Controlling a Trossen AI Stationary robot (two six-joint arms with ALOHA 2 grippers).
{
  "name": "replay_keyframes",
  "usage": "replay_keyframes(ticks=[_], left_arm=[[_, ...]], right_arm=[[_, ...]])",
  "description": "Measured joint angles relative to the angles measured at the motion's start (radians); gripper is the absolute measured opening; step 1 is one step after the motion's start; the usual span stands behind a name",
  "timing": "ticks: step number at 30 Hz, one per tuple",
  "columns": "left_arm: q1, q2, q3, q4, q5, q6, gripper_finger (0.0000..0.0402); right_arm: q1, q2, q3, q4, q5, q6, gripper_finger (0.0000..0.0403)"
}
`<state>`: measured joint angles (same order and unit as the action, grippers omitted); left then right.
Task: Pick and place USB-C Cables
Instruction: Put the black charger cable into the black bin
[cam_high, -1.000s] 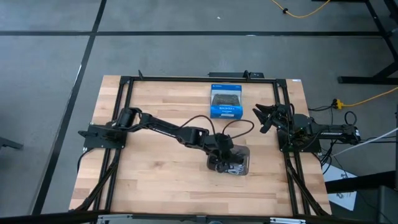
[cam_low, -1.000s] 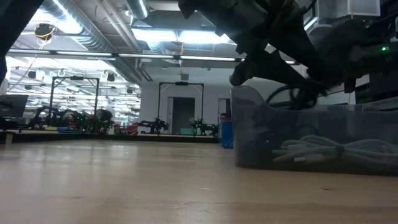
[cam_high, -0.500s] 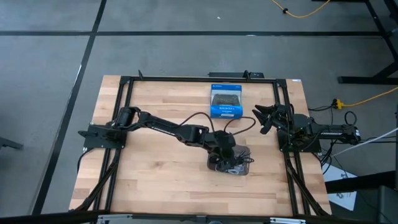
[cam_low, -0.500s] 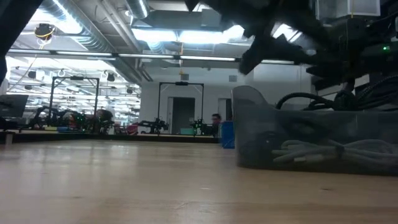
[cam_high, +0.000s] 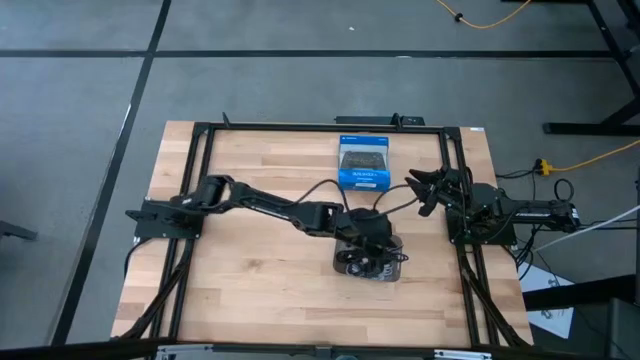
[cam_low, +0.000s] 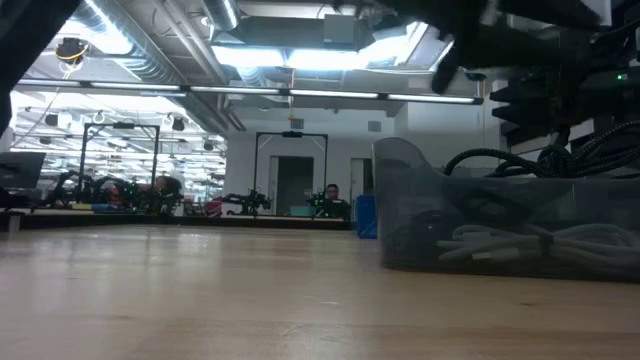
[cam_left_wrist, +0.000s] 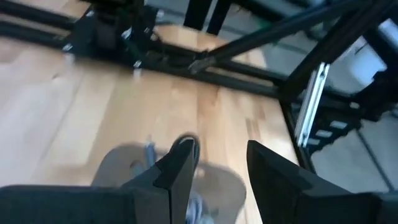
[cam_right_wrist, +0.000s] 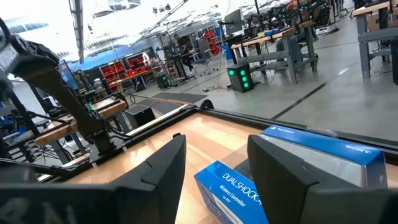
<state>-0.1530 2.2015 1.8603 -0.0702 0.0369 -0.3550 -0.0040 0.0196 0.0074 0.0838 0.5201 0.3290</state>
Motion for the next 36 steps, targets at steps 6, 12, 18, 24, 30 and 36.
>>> replay_keyframes(ticks=[6,12,18,24,30,36], left_arm=[[0.024,0.101,-0.001,0.202,0.030,-0.002,0.0142],[0.042,0.101,0.002,0.226,0.026,-0.001,0.0140],[0.044,0.104,0.000,0.049,0.022,-0.027,0.0139],[0.031,0.104,0.000,-0.079,0.020,-0.055,0.0139],[0.035,0.104,0.000,-0.177,-0.052,-0.088,0.0139],[0.044,0.083,-0.001,-0.199,-0.129,-0.089,0.0139]], right_arm=[[0.000,0.000,0.000,0.000,0.000,0.002,0.0177],[0.000,0.000,0.000,0.000,0.000,0.002,0.0177],[0.000,0.000,0.000,0.000,0.000,0.001,0.0177],[0.000,0.000,0.000,0.000,0.000,0.003,0.0177],[0.000,0.000,0.000,0.000,0.000,0.001,0.0177],[0.000,0.000,0.000,0.000,-0.001,0.001,0.0177]])
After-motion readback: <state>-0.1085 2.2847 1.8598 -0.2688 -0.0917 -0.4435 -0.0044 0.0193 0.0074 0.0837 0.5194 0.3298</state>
